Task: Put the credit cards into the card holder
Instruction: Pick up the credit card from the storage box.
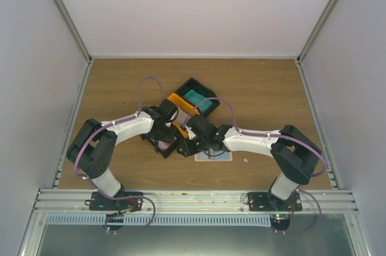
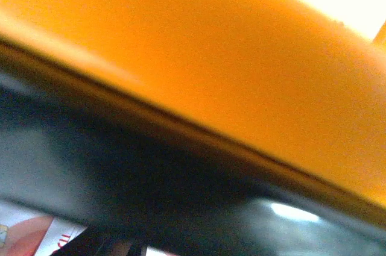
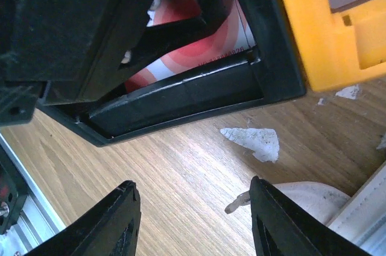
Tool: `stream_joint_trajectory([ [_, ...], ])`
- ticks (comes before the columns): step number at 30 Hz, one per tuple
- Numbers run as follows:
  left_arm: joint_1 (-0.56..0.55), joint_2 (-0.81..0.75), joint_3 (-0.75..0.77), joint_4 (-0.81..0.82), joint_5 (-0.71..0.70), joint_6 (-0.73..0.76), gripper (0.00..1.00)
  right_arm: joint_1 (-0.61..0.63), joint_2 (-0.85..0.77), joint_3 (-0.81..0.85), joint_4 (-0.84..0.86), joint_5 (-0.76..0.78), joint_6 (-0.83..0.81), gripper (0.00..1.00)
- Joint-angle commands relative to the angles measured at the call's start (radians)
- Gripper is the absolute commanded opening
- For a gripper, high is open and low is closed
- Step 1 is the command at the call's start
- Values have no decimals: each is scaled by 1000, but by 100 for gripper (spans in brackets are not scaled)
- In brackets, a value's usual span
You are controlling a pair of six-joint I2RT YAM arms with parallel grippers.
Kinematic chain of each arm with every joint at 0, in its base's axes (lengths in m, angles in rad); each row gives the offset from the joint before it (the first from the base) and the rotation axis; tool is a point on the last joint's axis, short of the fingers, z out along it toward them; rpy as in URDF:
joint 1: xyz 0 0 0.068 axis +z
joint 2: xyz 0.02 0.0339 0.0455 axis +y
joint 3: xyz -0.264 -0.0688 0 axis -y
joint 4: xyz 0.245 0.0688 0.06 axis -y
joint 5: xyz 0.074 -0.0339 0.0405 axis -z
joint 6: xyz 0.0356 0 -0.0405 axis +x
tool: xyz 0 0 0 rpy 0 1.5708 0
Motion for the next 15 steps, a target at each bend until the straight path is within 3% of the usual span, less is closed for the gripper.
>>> stream_joint_trajectory([
  [1, 0, -3, -18, 5, 8, -8, 39, 12, 19, 29, -4, 29, 18, 50],
  [8, 0, -53, -23, 13, 103, -4, 33, 12, -55, 19, -22, 151, 49, 48],
  [15, 0, -69, -23, 13, 141, -1, 29, 10, 12, 27, -65, 189, 94, 47],
])
